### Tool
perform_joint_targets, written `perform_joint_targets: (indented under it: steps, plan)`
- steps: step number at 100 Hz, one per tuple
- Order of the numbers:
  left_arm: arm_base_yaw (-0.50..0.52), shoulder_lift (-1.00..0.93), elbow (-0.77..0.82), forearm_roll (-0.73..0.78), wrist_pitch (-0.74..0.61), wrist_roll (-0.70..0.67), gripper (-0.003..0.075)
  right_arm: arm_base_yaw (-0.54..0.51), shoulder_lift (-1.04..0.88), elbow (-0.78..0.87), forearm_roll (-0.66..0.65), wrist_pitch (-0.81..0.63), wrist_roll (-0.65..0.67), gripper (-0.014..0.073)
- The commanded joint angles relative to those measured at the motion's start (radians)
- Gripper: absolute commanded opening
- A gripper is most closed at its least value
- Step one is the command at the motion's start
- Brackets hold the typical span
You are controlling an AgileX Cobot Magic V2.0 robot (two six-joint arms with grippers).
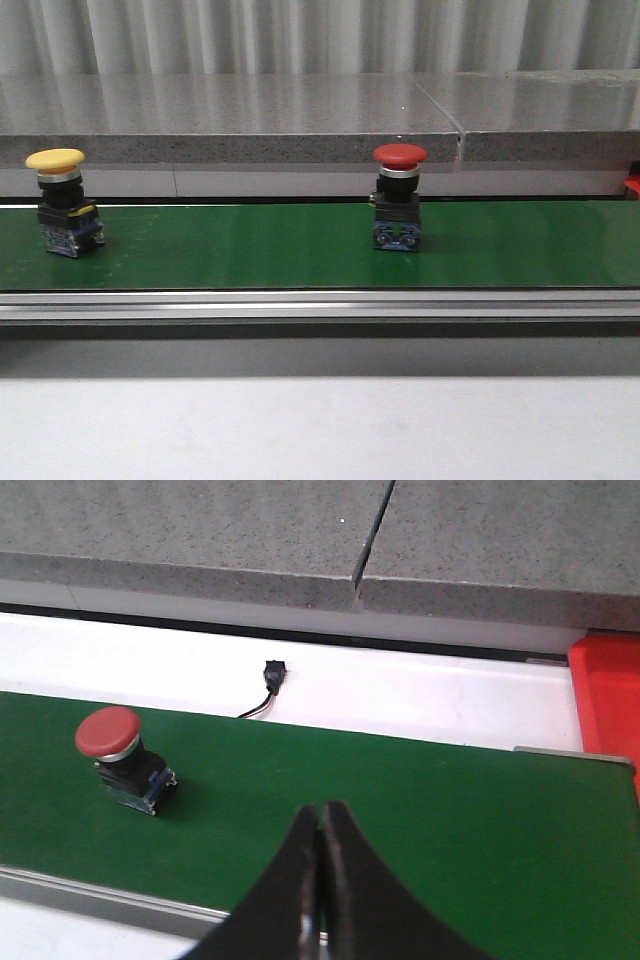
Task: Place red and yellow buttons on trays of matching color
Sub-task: 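Lower the right gripper onto the red button at the belt's end and grasp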
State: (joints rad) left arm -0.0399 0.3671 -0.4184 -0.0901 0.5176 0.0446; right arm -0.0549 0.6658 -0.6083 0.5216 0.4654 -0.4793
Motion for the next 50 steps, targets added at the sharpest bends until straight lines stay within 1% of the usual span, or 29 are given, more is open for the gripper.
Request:
perform_joint_targets:
  steps: [1, 8, 15, 19, 20, 22, 25, 26, 27, 29, 32, 34, 37, 42, 50]
  plan:
    - [-0.007, 0.007, -0.027, -0.008, -0.067, -0.001, -0.0021, 0.000, -0.004, -0.025, 0.017, -0.046, -0.006, -0.0061]
    - [-0.007, 0.007, -0.027, -0.008, -0.067, -0.001, -0.0021, 0.000, -0.004, -0.025, 0.017, -0.024, -0.006, -0.0013]
    - [-0.007, 0.007, -0.027, -0.008, -0.067, -0.001, -0.0021, 0.000, -0.004, -0.025, 0.017, -0.001, -0.006, 0.0099]
    - [-0.007, 0.007, -0.027, -0.008, -0.067, -0.001, -0.0021, 0.000, -0.004, -0.025, 0.017, 0.008, -0.006, 0.0197]
    - [-0.007, 0.007, -0.027, -0.008, -0.067, -0.001, -0.0021, 0.000, -0.004, -0.025, 0.017, 0.008, -0.006, 0.0234]
    - [-0.007, 0.007, -0.027, -0.008, -0.067, -0.001, -0.0021, 0.000, -0.004, -0.025, 0.017, 0.012, -0.006, 0.0274]
    - [-0.007, 0.007, -0.027, -0.008, -0.067, -0.001, -0.0021, 0.000, -0.004, -0.025, 0.017, 0.013, -0.006, 0.0377]
    - [-0.007, 0.007, -0.027, -0.008, -0.067, -0.001, -0.0021, 0.000, -0.004, -0.025, 0.017, 0.013, -0.006, 0.0398]
    - [-0.007, 0.007, -0.027, -0.008, -0.067, -0.001, -0.0021, 0.000, -0.004, -0.025, 0.017, 0.013, -0.006, 0.0441]
    - [-0.007, 0.007, -0.027, -0.008, -0.067, -0.001, -0.0021, 0.000, -0.004, -0.025, 0.017, 0.013, -0.006, 0.0482]
    - [-0.007, 0.007, -0.027, -0.008, -0.067, -0.001, -0.0021, 0.000, -0.004, -0.025, 0.017, 0.011, -0.006, 0.0578]
    - [-0.007, 0.007, -0.027, -0.008, -0.067, -0.001, -0.0021, 0.000, -0.004, -0.025, 0.017, 0.011, -0.006, 0.0629]
    - [-0.007, 0.007, -0.027, -0.008, -0.067, -0.001, -0.0021, 0.000, -0.004, -0.025, 0.017, 0.011, -0.006, 0.0673]
    - [-0.007, 0.007, -0.027, -0.008, -0.067, -0.001, -0.0021, 0.000, -0.004, -0.025, 0.017, 0.011, -0.006, 0.0648]
    - [-0.007, 0.007, -0.027, -0.008, -0.067, -0.001, -0.0021, 0.000, -0.004, -0.025, 0.017, 0.011, -0.006, 0.0634]
